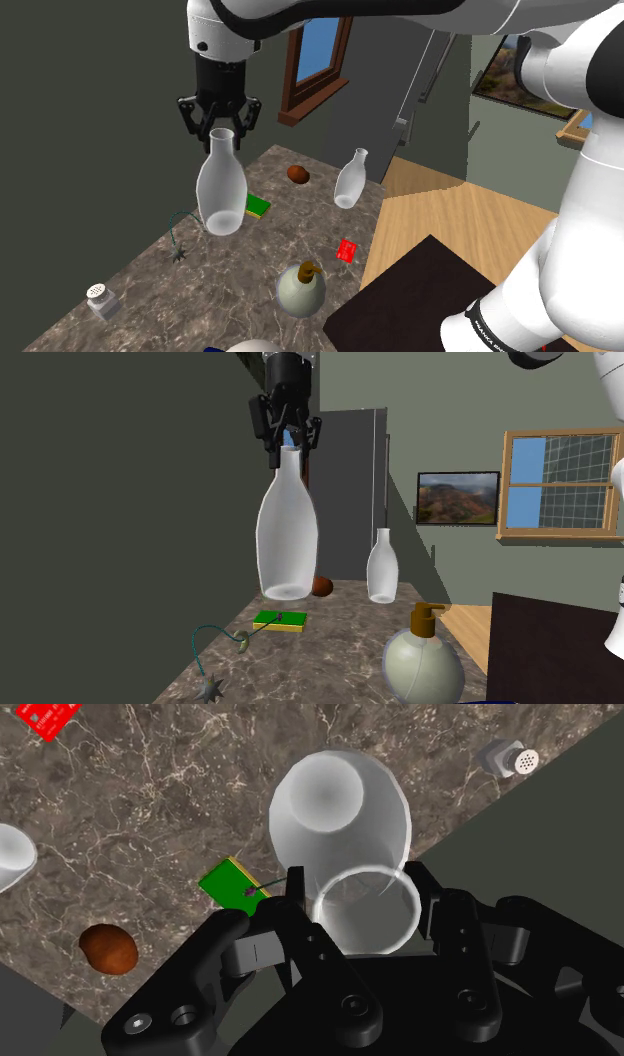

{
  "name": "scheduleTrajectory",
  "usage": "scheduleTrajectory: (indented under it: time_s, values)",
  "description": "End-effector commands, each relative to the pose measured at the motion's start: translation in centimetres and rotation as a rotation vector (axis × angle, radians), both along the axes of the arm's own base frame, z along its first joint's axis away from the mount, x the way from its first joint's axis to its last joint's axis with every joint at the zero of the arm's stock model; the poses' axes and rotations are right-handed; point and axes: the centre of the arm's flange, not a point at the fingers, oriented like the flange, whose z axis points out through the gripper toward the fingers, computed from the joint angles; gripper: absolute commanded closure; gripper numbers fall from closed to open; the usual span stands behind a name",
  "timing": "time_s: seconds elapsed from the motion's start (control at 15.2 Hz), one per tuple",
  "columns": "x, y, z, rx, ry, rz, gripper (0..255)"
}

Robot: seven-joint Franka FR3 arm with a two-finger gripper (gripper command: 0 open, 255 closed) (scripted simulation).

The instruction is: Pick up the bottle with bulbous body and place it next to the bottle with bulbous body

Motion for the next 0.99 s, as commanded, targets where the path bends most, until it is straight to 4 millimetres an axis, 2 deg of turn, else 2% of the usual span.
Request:
scheduleTrajectory:
  time_s: [0.0, 0.92]
  values:
    - [0.1, 0.1, 1.1, 0.000, 0.000, 0.000, 255]
    - [0.1, 0.1, 8.5, 0.000, 0.000, 0.000, 255]
